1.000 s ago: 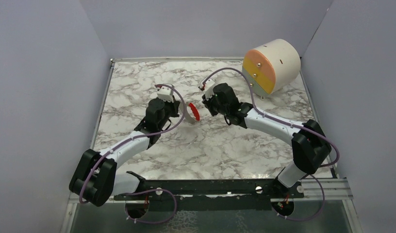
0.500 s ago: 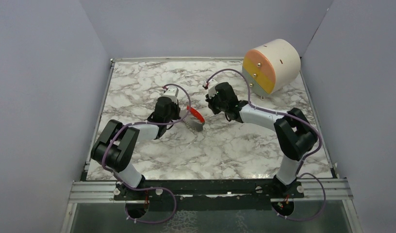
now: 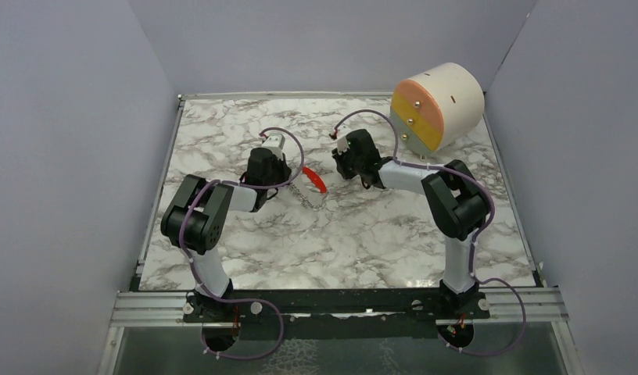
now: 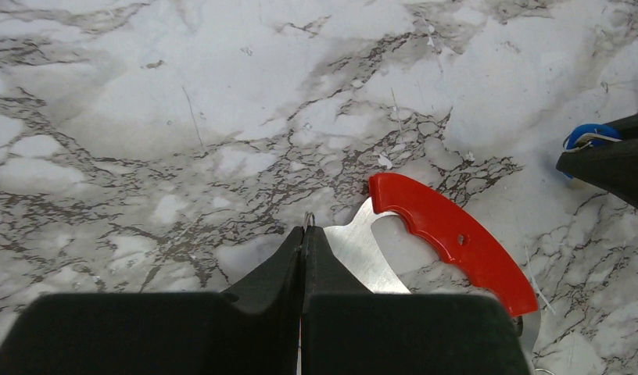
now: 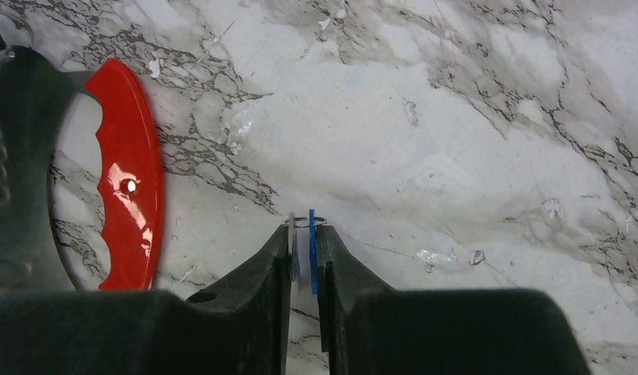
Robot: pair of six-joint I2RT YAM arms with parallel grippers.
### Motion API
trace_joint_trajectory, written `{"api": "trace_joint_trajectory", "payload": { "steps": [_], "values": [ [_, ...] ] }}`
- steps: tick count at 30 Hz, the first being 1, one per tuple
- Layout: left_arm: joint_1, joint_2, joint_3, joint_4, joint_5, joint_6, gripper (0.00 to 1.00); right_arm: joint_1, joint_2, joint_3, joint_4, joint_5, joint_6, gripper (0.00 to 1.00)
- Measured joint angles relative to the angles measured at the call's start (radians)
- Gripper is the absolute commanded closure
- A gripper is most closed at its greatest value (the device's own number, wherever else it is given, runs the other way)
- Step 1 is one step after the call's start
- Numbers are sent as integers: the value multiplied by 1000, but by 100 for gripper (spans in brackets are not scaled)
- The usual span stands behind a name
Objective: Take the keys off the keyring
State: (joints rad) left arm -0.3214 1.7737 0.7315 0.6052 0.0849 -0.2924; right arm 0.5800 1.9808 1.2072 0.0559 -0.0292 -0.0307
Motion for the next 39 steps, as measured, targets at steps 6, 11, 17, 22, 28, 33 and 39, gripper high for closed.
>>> {"api": "trace_joint_trajectory", "payload": {
  "steps": [6, 11, 17, 22, 28, 33, 39],
  "values": [
    [6, 42, 26, 0, 61, -21, 96, -2, 16, 26, 9, 0, 0, 66],
    [6, 42, 30, 4, 80, -33, 95, -2, 16, 32, 19, 1, -2, 62],
    [6, -1, 11, 3, 80, -35, 95, -6, 3, 31, 19, 1, -2, 62],
    [6, -79, -16, 2, 80, -35, 91, -6, -79, 7, 20, 2, -3, 62],
    [6, -158, -21, -1, 79, -31, 85, -6, -283, -61, 23, 5, -12, 62],
    [6, -98, 17, -26, 87, -35, 79, -6, -394, -67, 30, 7, -23, 62],
    [6, -34, 11, -64, 99, -55, 79, -6, -438, -87, 35, 9, -27, 62]
  ]
}}
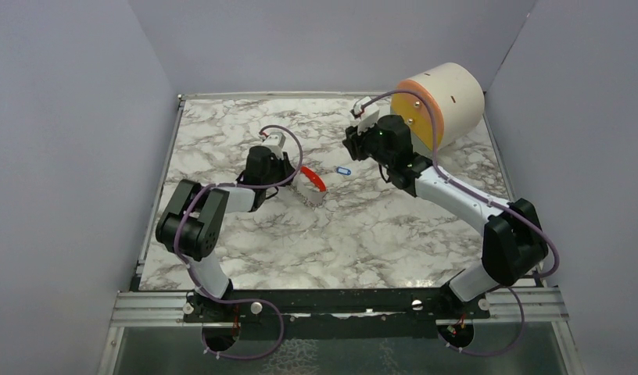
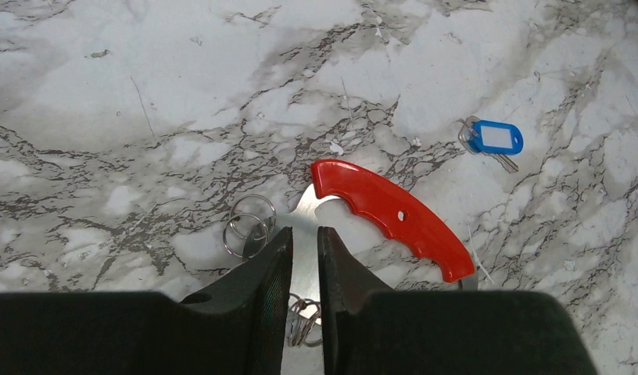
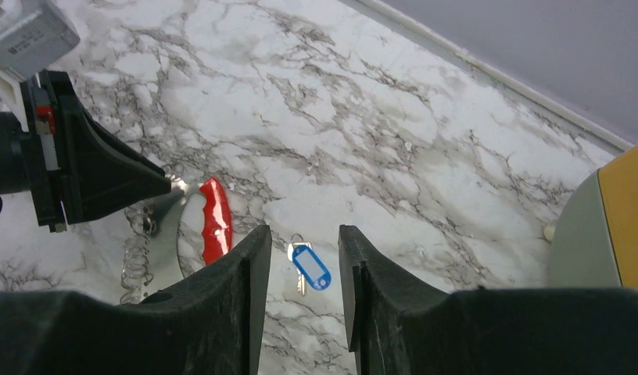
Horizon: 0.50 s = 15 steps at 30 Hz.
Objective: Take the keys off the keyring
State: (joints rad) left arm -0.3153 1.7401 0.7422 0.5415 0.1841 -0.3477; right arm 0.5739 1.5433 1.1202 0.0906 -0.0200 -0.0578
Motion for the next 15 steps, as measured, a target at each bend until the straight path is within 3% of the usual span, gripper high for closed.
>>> {"api": "trace_joint_trajectory", "payload": {
  "steps": [5, 15],
  "values": [
    [0, -28, -26, -1, 2, 1, 79, 0, -12, -60, 1, 2, 2, 62],
    [0, -277, -208, 2, -42, 3, 80, 0, -103, -203, 34, 13, 27, 62]
  ]
}}
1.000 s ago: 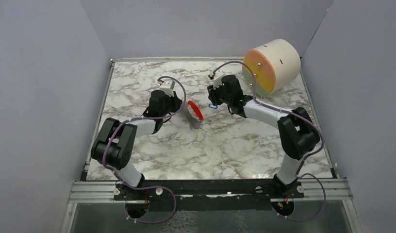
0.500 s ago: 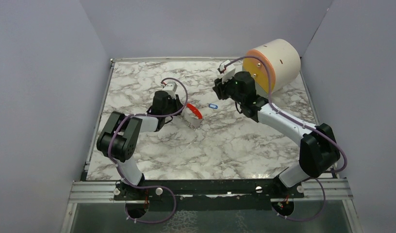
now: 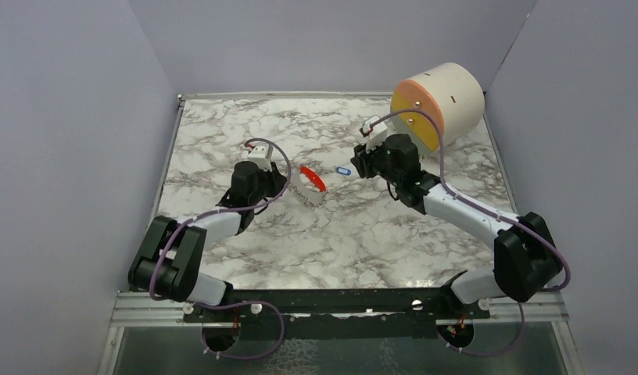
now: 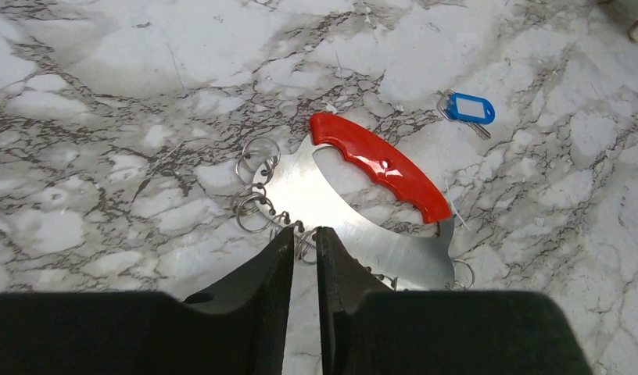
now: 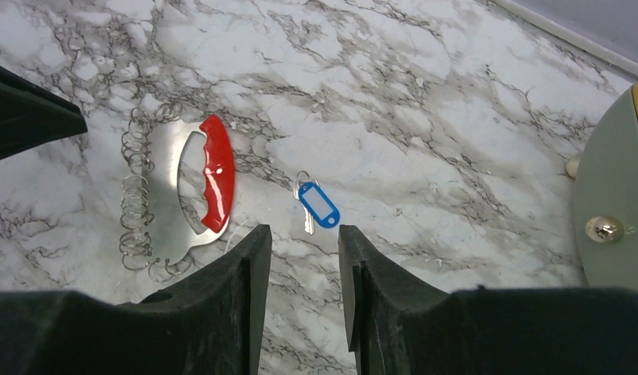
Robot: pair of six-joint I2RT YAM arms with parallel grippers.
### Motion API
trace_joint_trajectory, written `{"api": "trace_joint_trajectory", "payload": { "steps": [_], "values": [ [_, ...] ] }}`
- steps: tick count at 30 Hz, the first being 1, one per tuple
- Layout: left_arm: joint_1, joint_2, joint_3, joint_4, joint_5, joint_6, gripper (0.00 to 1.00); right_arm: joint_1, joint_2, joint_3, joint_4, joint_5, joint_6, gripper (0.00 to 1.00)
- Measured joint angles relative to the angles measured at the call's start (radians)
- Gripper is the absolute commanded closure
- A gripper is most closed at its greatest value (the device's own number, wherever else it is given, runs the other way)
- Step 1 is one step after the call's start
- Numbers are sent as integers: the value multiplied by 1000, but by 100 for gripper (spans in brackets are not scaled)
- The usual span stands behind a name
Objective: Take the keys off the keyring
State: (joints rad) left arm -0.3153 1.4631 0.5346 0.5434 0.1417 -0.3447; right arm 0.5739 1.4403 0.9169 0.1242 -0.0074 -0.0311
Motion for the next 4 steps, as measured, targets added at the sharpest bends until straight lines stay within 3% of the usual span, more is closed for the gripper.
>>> {"api": "trace_joint_trajectory", "payload": {
  "steps": [4],
  "values": [
    [0, -140, -64, -8, -37, 4, 83, 0, -79, -59, 9, 15, 4, 62]
  ]
}}
